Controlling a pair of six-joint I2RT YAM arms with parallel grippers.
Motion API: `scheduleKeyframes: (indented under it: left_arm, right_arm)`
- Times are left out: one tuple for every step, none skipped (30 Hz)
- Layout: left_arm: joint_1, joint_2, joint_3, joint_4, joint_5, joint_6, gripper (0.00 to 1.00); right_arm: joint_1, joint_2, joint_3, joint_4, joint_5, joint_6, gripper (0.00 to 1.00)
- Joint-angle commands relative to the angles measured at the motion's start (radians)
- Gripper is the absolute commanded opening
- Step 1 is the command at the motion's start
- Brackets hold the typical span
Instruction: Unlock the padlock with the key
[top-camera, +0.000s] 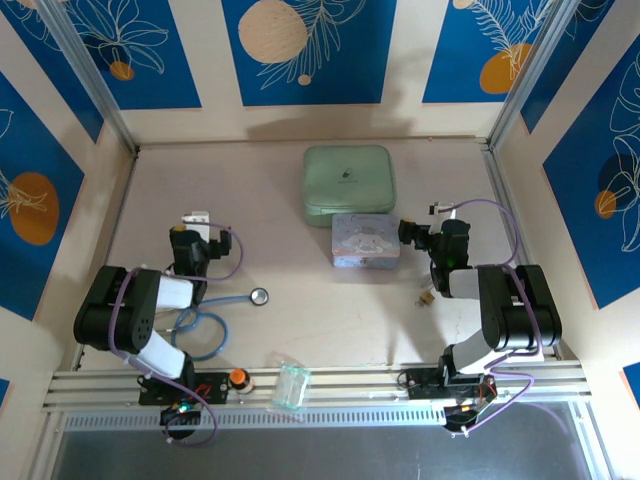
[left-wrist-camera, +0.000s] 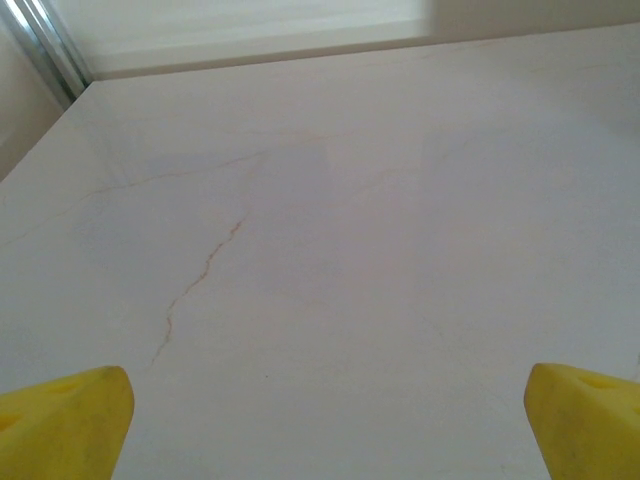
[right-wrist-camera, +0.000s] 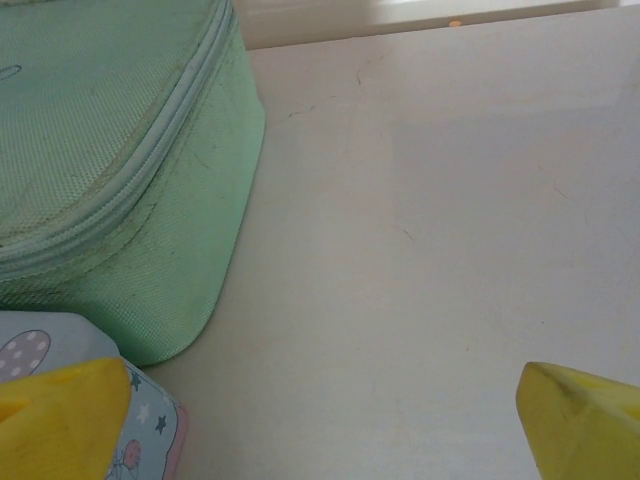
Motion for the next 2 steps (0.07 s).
scheduleKeyframes:
  left_arm:
    - [0.008,0.007,-0.007,0.043,0.018,0.018,0.99]
    - [0.008,0.006,-0.007,0.042,0.018,0.018,0.99]
  right_arm:
    - [-0.007,0.0,0.0,0.03,-0.022,-0.008,0.99]
    - [-0.002,-0.004,-0.005,0.034,-0.015,-0.012,0.99]
